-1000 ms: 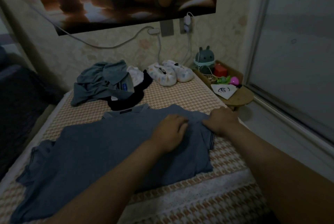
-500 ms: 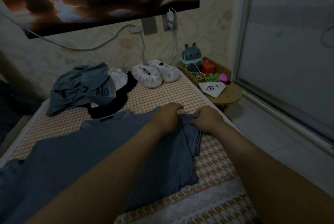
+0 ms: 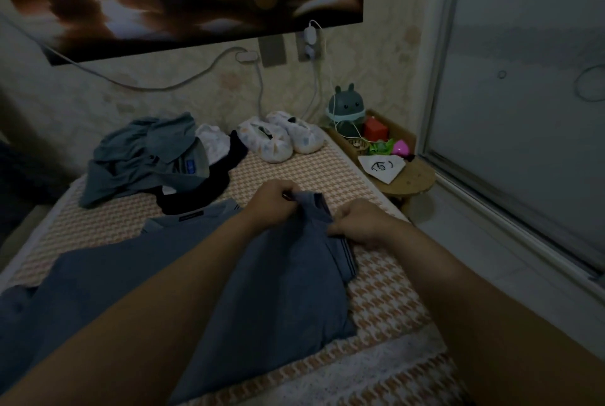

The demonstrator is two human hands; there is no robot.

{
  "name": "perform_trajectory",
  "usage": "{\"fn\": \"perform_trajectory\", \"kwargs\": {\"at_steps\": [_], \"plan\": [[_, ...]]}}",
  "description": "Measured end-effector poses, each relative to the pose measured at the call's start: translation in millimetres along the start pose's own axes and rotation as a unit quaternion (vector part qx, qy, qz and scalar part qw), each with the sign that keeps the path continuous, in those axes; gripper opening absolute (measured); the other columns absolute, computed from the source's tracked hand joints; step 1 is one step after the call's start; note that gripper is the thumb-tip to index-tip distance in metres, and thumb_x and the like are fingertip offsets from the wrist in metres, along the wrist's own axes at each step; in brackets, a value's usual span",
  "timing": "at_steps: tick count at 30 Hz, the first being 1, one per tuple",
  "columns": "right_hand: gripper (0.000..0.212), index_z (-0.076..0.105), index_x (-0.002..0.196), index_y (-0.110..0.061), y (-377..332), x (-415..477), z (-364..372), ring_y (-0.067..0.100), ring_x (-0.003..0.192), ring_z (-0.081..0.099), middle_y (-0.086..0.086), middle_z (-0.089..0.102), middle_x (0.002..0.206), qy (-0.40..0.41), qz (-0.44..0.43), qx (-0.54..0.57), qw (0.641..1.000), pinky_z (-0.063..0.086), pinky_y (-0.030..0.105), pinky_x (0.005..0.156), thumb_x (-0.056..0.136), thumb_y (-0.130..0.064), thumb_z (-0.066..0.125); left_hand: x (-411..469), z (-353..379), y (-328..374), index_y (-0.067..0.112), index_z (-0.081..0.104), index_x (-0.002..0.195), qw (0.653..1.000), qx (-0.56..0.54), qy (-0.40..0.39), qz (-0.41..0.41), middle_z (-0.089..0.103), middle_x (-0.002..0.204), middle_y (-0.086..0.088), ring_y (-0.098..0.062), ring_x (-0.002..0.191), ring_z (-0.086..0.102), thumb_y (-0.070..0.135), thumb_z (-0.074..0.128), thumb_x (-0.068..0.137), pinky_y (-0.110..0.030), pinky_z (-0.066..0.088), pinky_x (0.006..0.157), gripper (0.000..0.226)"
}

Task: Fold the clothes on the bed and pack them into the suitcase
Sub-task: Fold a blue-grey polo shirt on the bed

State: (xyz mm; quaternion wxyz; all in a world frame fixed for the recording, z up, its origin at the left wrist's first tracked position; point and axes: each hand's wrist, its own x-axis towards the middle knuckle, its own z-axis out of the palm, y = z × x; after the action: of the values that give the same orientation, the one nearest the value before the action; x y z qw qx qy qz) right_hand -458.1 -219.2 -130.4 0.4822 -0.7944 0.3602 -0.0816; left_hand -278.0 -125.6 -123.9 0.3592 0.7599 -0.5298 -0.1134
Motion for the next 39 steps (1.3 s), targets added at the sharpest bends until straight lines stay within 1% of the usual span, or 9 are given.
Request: {"fn": "perform_trajectory", "kwargs": {"at_steps": [3,9,14,19,22,24,29,34,39], "plan": [[0.024,0.053,0.063,-0.012,-25.5,-9.9,6.0,0.018,0.047,0.058,0.008,0.058,0.06,0.012,-0.036,0.01,0.999,0.046,0.024,0.045,0.081,-0.01,0.068,-18.0,-21.7,-17.5,0.022,0.063,0.058,1.0,0.016,0.019,0.0,0.062,0.061,0.014,0.004,0.058,0.057,-0.007,0.066,0.077,-0.012,0.045,0.059,0.035],[0.017,0.061,0.099,-0.01,-58.5,-27.7,39.6,0.025,0.072,0.07,0.012,0.07,0.091,-0.2,-0.033,0.095,0.975,0.053,0.031,0.052,0.092,-0.025,0.062,-52.3,-54.8,-56.3,0.011,0.072,0.075,0.989,0.122,-0.048,-0.061,0.066,0.08,0.0,-0.006,0.073,0.059,-0.012,0.05,0.083,-0.017,0.049,0.077,0.033],[0.012,0.062,0.091,-0.013,-36.1,-10.3,39.4,0.018,0.046,0.056,0.015,0.064,0.071,-0.048,-0.009,-0.012,0.999,0.041,0.024,0.042,0.087,-0.002,0.058,-63.4,-34.1,-41.7,0.008,0.056,0.076,0.983,0.007,-0.074,-0.165,0.057,0.076,-0.01,-0.019,0.072,0.054,0.022,0.044,0.101,-0.035,0.042,0.071,0.031],[0.022,0.064,0.084,-0.011,-24.1,-12.5,55.7,0.011,0.068,0.059,0.001,0.063,0.074,-0.048,-0.055,-0.144,0.987,0.051,0.031,0.058,0.074,-0.022,0.079,-56.6,-8.4,-25.4,-0.002,0.054,0.127,0.962,0.158,-0.141,-0.172,0.055,0.13,-0.019,-0.031,0.122,0.05,0.027,0.045,0.102,-0.037,0.037,0.1,0.04],[0.034,0.053,0.092,-0.022,-29.2,-21.6,58.7,0.012,0.083,0.056,-0.008,0.056,0.084,-0.029,-0.062,-0.195,0.978,0.041,0.02,0.057,0.075,-0.037,0.078,-56.0,-4.6,-40.7,0.005,0.059,0.087,0.984,0.134,0.025,-0.11,0.059,0.093,-0.012,-0.021,0.086,0.056,0.013,0.052,0.096,-0.034,0.039,0.075,0.013],[0.045,0.056,0.109,-0.022,-34.2,-27.3,60.8,0.017,0.095,0.059,-0.002,0.062,0.103,-0.042,-0.061,-0.247,0.966,0.046,0.025,0.069,0.076,-0.048,0.074,-60.4,-8.7,-52.2,0.009,0.057,0.108,0.976,0.206,0.063,-0.029,0.056,0.108,-0.006,-0.02,0.095,0.053,0.016,0.056,0.092,-0.034,0.037,0.077,0.017],[0.035,0.061,0.097,-0.025,-41.9,-32.8,63.1,0.021,0.102,0.059,-0.002,0.063,0.1,-0.07,-0.058,-0.299,0.95,0.042,0.023,0.063,0.082,-0.055,0.065,-60.8,-2.3,-73.9,0.029,0.021,0.153,0.921,0.339,-0.166,0.094,0.02,0.159,-0.002,-0.024,0.144,0.025,0.028,0.047,0.099,-0.038,0.024,0.114,0.06],[0.043,0.062,0.099,-0.023,-39.3,-27.2,63.6,0.023,0.102,0.06,0.004,0.065,0.107,-0.049,-0.078,-0.314,0.945,0.045,0.032,0.076,0.08,-0.062,0.062,-22.7,-4.0,-47.5,0.019,0.045,0.142,0.898,0.382,-0.085,0.2,0.044,0.144,-0.01,-0.031,0.124,0.047,0.02,0.061,0.091,-0.043,0.042,0.099,0.053],[0.045,0.049,0.065,-0.026,-31.6,-13.0,64.0,0.015,0.071,0.056,-0.005,0.052,0.069,-0.027,-0.054,-0.284,0.957,0.039,0.028,0.055,0.067,-0.066,0.069,-9.6,2.0,-31.4,0.021,0.045,0.14,0.836,0.454,-0.196,0.236,0.043,0.14,-0.005,-0.025,0.12,0.046,0.021,0.051,0.098,-0.031,0.036,0.075,0.043]]}}
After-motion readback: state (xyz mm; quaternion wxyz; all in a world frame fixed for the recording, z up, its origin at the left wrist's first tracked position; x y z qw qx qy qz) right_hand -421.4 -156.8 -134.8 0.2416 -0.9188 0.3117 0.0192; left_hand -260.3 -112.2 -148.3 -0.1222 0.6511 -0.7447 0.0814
